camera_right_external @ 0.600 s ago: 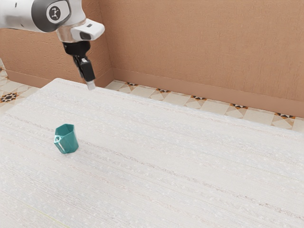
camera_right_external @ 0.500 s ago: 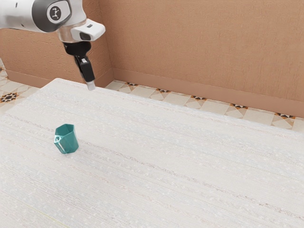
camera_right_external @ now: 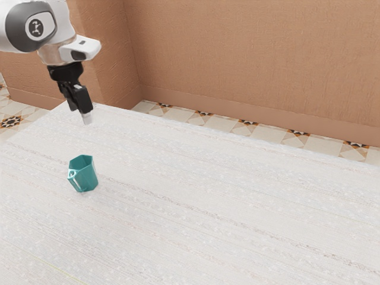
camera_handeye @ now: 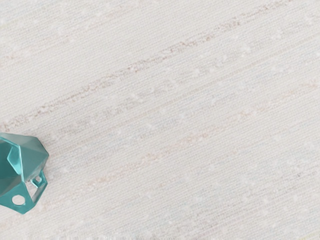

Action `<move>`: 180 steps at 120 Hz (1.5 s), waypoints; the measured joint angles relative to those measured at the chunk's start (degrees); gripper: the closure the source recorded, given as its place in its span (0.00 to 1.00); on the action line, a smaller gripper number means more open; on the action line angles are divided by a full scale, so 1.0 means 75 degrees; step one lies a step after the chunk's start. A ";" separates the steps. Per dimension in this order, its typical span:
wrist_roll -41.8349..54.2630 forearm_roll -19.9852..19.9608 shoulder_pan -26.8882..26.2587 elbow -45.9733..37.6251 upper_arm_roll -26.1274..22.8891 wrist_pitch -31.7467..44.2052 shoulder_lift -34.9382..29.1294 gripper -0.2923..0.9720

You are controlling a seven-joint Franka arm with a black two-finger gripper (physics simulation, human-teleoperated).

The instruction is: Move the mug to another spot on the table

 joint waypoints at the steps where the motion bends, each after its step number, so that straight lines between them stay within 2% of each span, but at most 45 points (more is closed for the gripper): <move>1: -0.0047 0.0000 -0.0003 -0.0047 0.0027 0.0019 -0.0008 0.23; 27: -0.1128 0.0031 0.0028 -0.1336 0.0774 0.1208 -0.0020 0.23; 60: -0.2051 0.0096 0.0013 -0.1916 0.0859 0.2227 0.0208 0.23; 76: -0.2372 0.0102 0.0228 -0.2814 0.0889 0.3253 0.0194 0.23; 97: -0.2566 0.0040 0.0337 -0.3250 0.1279 0.4603 0.0679 0.23; 135: -0.2709 0.0085 0.0590 -0.3206 0.1323 0.6231 0.2034 0.23; 158: -0.2724 0.0089 0.0859 -0.2880 0.1321 0.6660 0.2746 0.23; 180: -0.2729 0.0092 0.0937 -0.2889 0.1316 0.6845 0.2901 0.23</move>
